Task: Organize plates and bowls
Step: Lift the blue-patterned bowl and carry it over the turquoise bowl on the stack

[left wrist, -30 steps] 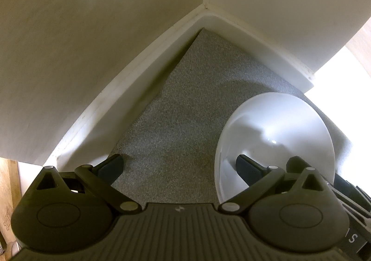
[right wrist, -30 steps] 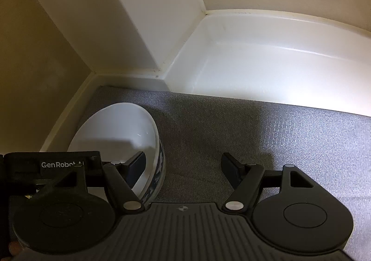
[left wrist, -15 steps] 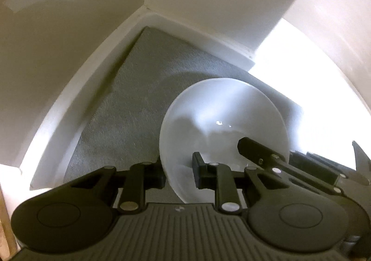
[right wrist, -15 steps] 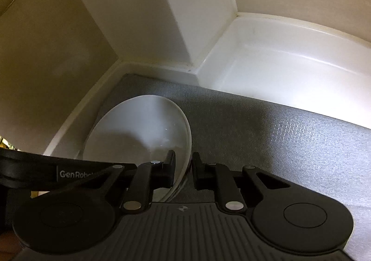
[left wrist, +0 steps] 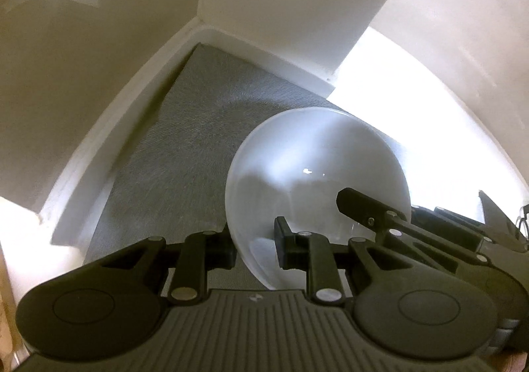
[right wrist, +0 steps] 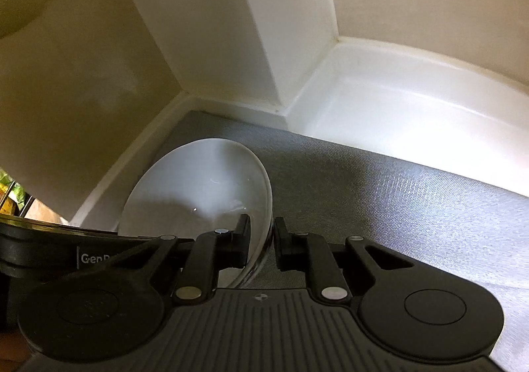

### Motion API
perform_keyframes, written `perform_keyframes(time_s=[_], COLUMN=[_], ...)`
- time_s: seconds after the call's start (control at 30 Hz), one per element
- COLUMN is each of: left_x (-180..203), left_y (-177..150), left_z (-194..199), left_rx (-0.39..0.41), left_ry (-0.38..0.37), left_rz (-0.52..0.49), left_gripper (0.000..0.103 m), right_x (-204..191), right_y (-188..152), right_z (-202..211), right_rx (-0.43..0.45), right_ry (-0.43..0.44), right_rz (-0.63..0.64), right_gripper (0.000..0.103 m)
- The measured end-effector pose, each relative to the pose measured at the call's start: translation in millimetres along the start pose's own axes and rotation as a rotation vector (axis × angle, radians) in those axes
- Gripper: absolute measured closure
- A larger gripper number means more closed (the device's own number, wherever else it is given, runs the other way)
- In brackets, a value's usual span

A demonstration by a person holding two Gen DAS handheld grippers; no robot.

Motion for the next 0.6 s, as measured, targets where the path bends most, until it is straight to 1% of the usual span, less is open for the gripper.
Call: perform_keyframes(time_s=[0.3, 0.43, 0.6], left_x=[-4.9, -5.3, -9.8], left_y=[-15.1, -22.3, -28.3], left_z=[42.6, 49.8, 59.1], left_rx=[0.053, 0.063, 0.073], left_ry=[-0.017, -0.018, -0.017], left_rz=[-0.021, -0.030, -0.043], left_gripper=[0.078, 0.078, 0.078], right_x=[-20.3, -25.1, -33.8], right_y=[-3.9, -8.2, -19.5], right_z=[39.8, 52.9, 59.6], right_rx=[0.050, 0.063, 0.067], right_ry=[0.002, 0.001, 0.005], right_rz=[0.027, 0.029, 0.031], right_gripper=[0.087, 0.087, 0.087])
Point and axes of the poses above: each gripper's, at about its wrist camera, not at the fingertips, and z roughly against the way its jaws point, x to its right, y to its top, the point moved 7 cm from there along -z, roughly the way its jaws point, and after that the axes turned 3 degrees about -y, right-handed, at the moved point
